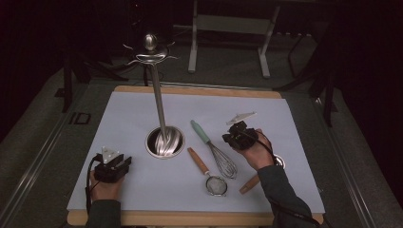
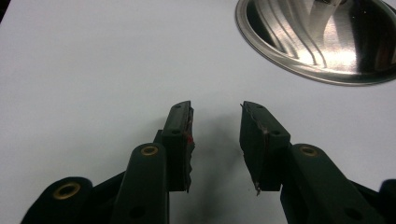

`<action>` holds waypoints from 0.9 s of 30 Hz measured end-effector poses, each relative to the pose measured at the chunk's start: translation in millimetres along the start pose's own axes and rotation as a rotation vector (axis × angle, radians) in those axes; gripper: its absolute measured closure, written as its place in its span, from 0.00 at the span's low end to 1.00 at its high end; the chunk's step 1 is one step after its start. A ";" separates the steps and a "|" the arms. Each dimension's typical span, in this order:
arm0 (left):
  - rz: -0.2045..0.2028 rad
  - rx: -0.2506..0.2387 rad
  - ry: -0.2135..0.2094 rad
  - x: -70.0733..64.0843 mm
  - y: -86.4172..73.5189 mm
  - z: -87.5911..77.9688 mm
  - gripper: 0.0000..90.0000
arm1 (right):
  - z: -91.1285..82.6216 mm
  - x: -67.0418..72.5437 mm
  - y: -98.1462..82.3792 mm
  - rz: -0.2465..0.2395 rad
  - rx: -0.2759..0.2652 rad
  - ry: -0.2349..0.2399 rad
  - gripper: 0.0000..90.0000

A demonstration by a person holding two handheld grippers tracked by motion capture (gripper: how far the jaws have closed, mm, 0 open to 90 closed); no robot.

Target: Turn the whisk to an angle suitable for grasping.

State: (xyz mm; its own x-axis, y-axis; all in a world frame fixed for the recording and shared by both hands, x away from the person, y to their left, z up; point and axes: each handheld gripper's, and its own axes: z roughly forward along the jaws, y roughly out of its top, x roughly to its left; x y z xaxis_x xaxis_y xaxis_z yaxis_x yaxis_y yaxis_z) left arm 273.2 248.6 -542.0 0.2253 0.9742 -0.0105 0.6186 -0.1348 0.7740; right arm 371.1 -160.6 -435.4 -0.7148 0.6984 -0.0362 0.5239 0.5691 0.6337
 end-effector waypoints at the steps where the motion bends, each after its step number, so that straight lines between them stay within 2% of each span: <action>1: 0.000 0.000 0.000 0.0 0.0 0.0 0.71 | 2.3 2.7 0.8 -0.004 0.003 0.007 1.00; 10: -0.002 -0.003 -0.001 0.6 -0.1 -0.1 0.71 | 24.4 26.6 2.9 -0.047 0.051 0.049 1.00; 13: -0.002 -0.003 -0.002 0.7 -0.1 -0.2 0.71 | 29.6 29.1 1.2 -0.051 0.073 0.047 1.00; 26: -0.004 -0.004 -0.001 0.7 -0.1 -0.2 0.71 | 38.0 23.4 -5.8 -0.044 0.124 0.048 1.00; 27: -0.004 -0.003 -0.001 0.8 -0.1 -0.2 0.71 | 38.5 21.5 -6.9 -0.031 0.130 0.046 1.00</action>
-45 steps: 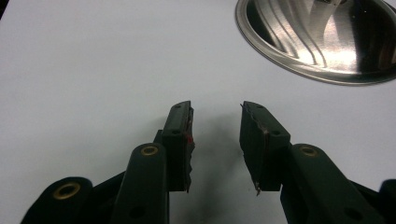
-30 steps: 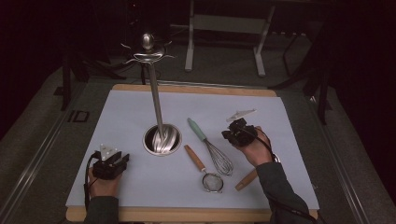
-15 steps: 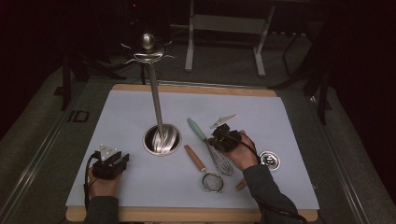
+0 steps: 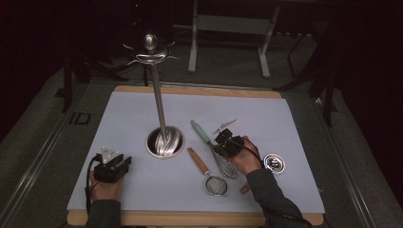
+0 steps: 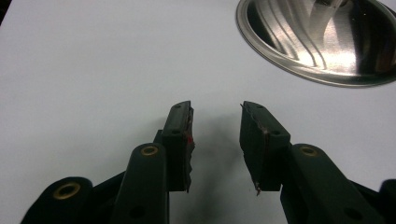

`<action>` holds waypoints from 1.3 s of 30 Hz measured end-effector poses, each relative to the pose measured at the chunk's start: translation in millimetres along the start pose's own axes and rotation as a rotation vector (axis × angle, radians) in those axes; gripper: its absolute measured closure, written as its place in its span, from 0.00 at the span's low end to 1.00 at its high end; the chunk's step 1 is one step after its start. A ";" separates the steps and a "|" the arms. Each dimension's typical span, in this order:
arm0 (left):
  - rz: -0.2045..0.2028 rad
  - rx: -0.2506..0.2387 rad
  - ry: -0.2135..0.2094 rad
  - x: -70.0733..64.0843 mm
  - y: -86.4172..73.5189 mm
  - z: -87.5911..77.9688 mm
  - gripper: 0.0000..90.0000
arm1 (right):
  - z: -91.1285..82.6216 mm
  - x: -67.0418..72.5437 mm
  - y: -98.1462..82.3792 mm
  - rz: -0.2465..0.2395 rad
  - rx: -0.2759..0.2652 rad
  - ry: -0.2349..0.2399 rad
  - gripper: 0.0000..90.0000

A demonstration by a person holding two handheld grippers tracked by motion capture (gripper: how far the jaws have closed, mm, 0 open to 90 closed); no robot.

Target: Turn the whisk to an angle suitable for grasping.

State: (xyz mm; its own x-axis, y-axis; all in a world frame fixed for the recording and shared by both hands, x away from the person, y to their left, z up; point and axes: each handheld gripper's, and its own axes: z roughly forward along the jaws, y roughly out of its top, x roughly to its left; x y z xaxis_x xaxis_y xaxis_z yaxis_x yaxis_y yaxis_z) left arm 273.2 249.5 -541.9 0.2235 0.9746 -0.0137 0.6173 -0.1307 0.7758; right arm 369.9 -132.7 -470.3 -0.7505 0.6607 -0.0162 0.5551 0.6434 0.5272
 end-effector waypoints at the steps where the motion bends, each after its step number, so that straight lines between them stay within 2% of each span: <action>1: 0.000 0.000 0.000 0.0 0.0 0.0 0.71 | 0.0 0.0 0.0 0.000 0.000 0.000 1.00; 7: -0.003 -0.002 0.000 0.1 -0.1 -0.1 0.71 | -0.4 -6.1 -0.3 0.013 0.003 -0.009 1.00; 16: -0.008 -0.006 -0.001 0.2 -0.2 -0.1 0.71 | -1.8 -25.0 -2.4 0.053 0.021 -0.036 1.00; 26: -0.006 -0.005 0.001 0.2 -0.2 -0.3 0.71 | 0.9 -40.5 -2.7 0.095 0.041 -0.045 0.99; 31: -0.007 -0.008 0.001 0.3 -0.3 -0.5 0.71 | 5.1 -44.4 -0.6 0.105 0.045 -0.034 0.97; 35: -0.012 -0.012 0.000 0.5 -0.5 -0.7 0.71 | 6.9 -47.3 1.9 0.112 0.043 -0.042 0.95; 39: -0.012 -0.012 0.001 0.4 -0.5 -0.8 0.71 | 13.1 -49.6 9.3 0.106 0.042 -0.011 0.92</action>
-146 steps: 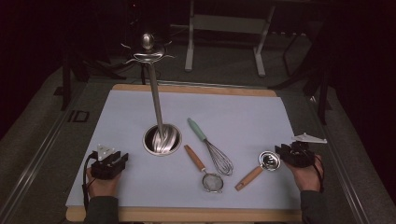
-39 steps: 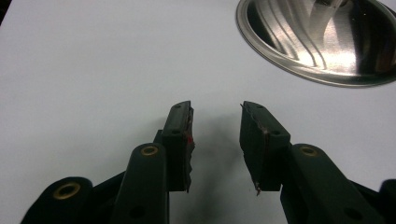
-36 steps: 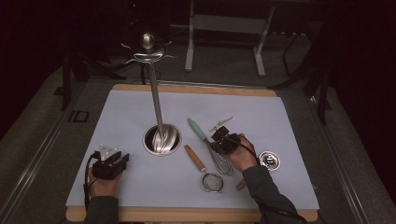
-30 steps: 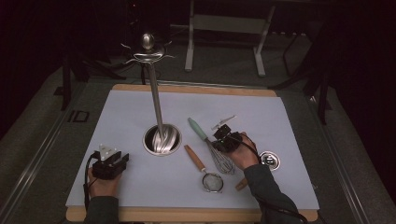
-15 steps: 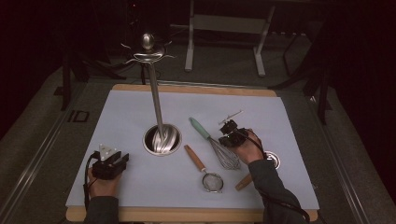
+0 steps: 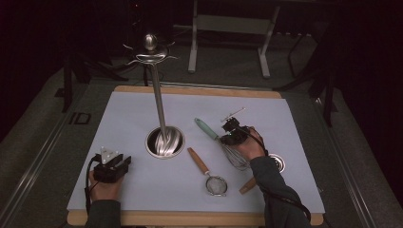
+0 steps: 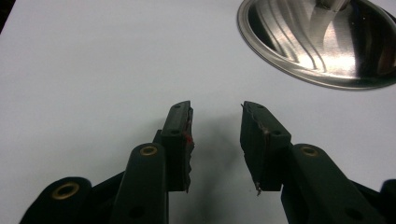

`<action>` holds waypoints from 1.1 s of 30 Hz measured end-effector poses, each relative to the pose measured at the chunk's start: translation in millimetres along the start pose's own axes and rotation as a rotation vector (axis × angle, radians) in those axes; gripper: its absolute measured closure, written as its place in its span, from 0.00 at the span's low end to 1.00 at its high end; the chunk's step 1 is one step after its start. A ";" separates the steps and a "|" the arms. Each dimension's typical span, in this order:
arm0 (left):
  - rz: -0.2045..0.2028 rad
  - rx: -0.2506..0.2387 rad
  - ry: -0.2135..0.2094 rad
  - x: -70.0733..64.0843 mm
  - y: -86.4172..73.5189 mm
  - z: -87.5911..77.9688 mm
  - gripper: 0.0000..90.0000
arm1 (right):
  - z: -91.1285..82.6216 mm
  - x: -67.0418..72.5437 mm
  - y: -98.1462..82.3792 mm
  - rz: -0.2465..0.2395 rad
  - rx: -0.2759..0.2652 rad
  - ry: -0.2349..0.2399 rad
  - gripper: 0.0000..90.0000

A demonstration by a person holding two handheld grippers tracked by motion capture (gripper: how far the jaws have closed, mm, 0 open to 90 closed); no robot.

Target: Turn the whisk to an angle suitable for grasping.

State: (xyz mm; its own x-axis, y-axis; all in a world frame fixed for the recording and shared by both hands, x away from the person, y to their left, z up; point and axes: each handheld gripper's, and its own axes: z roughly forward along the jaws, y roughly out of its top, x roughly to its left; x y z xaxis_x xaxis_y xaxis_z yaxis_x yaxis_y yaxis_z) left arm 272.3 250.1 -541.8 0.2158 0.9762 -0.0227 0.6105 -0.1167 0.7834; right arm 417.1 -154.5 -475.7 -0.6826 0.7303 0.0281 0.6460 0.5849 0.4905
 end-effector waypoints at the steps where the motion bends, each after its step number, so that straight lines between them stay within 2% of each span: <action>1: -0.001 -0.004 0.000 0.1 -0.2 -0.4 0.71 | 2.2 0.5 1.1 -0.002 0.006 0.001 0.92; 7: 0.000 -0.006 0.000 0.1 -0.3 -0.7 0.71 | 7.4 2.4 5.8 -0.010 0.010 -0.010 0.91; 9: 0.001 -0.006 0.000 0.0 -0.3 -0.7 0.71 | 9.6 2.1 10.9 -0.025 0.012 -0.013 0.88; 16: -0.001 -0.006 -0.001 0.2 -0.3 -0.8 0.70 | 15.9 1.3 23.7 -0.023 0.010 0.004 0.81; 21: -0.001 -0.008 -0.003 0.4 -0.4 -1.1 0.70 | 25.1 -1.5 31.4 -0.019 0.038 0.014 0.76; 29: -0.002 -0.010 -0.005 0.7 -0.5 -1.4 0.70 | 39.2 -6.0 40.7 0.005 0.088 0.038 0.74; 33: -0.003 -0.016 -0.007 0.9 -0.8 -1.6 0.70 | 48.7 -3.2 41.8 -0.003 0.126 0.032 0.74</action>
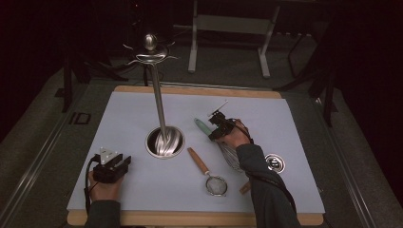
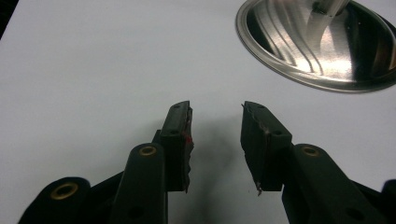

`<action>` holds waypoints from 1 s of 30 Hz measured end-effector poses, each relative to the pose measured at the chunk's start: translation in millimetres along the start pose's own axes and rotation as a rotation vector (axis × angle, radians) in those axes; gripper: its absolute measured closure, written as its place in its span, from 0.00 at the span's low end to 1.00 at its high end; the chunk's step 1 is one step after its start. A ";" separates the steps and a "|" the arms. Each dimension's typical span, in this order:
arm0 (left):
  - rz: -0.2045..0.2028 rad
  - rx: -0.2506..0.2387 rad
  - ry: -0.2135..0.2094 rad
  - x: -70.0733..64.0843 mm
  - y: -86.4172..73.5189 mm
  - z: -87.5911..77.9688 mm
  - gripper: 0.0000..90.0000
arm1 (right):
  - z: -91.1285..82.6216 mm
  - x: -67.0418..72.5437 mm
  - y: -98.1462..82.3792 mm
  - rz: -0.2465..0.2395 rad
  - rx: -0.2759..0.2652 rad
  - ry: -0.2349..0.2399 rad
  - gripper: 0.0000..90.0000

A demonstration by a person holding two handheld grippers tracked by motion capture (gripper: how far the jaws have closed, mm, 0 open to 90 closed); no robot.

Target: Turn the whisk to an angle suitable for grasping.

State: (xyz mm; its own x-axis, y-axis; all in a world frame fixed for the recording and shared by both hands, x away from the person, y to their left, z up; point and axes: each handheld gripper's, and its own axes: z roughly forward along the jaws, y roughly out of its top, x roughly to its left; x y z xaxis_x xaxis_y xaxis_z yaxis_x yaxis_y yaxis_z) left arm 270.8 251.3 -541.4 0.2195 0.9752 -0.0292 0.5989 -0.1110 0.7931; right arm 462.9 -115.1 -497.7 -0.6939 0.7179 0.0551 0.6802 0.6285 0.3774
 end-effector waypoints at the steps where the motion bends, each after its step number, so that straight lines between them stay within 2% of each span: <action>1: 0.001 0.000 0.000 0.1 0.0 -0.1 0.70 | 1.2 0.4 0.1 0.001 0.006 -0.002 0.75; 5: 0.000 0.000 0.000 0.0 0.0 -0.1 0.70 | -0.3 3.5 -0.3 0.005 0.021 0.005 0.76; 8: 0.002 0.000 0.001 -0.1 0.0 -0.1 0.70 | -1.3 7.2 -1.5 -0.009 0.034 0.006 0.76; 12: 0.004 -0.001 0.005 -0.6 0.0 0.1 0.70 | -2.1 13.1 -1.1 -0.042 0.073 0.039 0.76; 21: 0.004 -0.001 0.000 0.0 -0.1 -0.3 0.70 | 4.6 17.0 6.1 -0.084 0.143 0.013 0.75; 24: 0.004 0.000 0.001 -0.1 0.0 -0.2 0.70 | 6.0 17.6 7.0 -0.110 0.146 -0.001 0.75; 30: 0.003 -0.001 0.003 -0.3 0.0 -0.1 0.70 | 3.8 21.4 5.4 -0.094 0.140 -0.012 0.77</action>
State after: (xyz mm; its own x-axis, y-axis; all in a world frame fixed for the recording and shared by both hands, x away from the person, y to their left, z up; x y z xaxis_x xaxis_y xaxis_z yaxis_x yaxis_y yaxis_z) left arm 270.7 251.0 -541.4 0.2188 0.9754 -0.0254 0.5973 -0.1133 0.7940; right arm 452.6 -95.2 -498.0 -0.7536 0.6572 0.0139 0.6394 0.7279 0.2477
